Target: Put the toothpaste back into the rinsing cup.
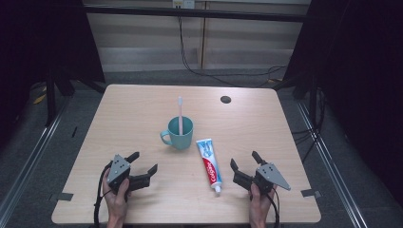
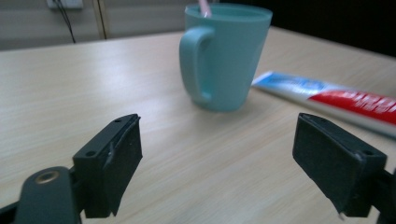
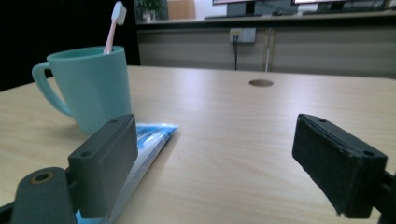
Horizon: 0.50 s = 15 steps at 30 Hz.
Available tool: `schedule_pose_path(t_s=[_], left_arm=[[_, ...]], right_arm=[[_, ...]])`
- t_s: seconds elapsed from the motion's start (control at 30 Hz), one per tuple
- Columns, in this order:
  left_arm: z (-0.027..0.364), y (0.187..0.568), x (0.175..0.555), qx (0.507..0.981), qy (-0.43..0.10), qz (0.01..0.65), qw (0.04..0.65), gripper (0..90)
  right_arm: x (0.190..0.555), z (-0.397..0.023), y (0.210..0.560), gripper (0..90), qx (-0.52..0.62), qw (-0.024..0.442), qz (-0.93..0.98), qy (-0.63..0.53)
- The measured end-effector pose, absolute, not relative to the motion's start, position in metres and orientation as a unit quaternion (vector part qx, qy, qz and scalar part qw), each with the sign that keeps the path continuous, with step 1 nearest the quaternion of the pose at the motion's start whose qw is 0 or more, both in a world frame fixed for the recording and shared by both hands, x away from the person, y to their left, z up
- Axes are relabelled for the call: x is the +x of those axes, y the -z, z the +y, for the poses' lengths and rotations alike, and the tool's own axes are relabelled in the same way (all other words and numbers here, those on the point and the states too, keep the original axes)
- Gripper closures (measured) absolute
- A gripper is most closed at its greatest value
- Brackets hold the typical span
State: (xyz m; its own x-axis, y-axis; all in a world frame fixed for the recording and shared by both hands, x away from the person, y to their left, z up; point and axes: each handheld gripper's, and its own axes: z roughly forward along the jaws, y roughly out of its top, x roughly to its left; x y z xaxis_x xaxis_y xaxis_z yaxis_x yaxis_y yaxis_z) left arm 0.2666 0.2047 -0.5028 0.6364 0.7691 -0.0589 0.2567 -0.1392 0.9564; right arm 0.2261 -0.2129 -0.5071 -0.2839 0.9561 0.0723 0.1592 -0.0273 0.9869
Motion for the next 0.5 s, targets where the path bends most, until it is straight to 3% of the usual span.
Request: schedule_pose_path(t_s=[0.27,0.5], left_arm=[[0.209,0.504,0.258,0.693,-0.247,0.354,0.578,15.6],[0.213,0.507,0.248,0.660,-0.282,0.346,0.605,15.5]], right_arm=[[0.239,-0.209,0.503,13.4,0.477,0.301,0.640,-0.521],[0.247,-0.201,0.490,16.2,0.470,0.274,0.677,-0.495]])
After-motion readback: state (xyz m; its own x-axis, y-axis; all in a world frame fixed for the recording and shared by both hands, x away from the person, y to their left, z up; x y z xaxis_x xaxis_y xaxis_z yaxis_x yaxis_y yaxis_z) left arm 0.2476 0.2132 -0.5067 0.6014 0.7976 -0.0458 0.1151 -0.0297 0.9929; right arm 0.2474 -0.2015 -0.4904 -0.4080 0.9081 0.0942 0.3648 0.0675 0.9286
